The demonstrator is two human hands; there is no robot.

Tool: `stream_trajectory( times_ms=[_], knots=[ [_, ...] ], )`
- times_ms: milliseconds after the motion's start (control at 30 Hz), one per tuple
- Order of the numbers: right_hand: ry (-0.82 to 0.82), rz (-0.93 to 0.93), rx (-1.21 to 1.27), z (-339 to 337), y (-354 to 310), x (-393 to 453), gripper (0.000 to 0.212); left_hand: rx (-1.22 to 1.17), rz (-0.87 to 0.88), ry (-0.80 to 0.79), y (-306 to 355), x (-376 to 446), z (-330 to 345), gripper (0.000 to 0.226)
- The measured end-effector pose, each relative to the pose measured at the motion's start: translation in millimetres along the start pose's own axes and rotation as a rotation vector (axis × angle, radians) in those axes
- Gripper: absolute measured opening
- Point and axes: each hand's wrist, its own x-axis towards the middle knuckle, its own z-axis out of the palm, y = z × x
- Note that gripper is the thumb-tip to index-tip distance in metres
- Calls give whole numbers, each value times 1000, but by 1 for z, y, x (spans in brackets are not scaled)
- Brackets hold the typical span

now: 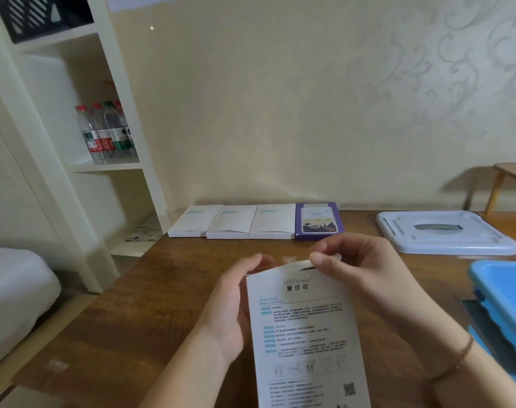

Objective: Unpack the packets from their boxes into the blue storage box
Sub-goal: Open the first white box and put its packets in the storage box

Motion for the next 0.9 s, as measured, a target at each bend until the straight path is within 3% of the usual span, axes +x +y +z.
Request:
stream_trajectory(
  times_ms=[100, 167, 233, 367, 667, 800, 900],
  knots=[
    [75, 11, -37, 3, 1, 0, 10, -162, -77, -5, -21, -9, -4, 67],
    [102, 4, -43, 5, 0, -2, 12, -42, 6, -98, -30, -19, 0, 78],
    [104, -3, -20, 6, -6, -7, 13, 72, 119, -94, -38, -24, 4, 79],
    [80, 7, 36, 1, -16, -11, 28, 86, 249, -44, -41, -22, 3, 63],
    [125, 106, 268, -3, -22, -9, 34, 255, 576, -179, -36, -22, -4, 49],
    [50, 181, 305, -4, -25, -8, 31, 230, 795, -65, -47, -25, 1, 86],
    [-10, 234, 262, -5, -27, -7, 34, 310, 992, -2, -51, -24, 0, 95]
  ],
)
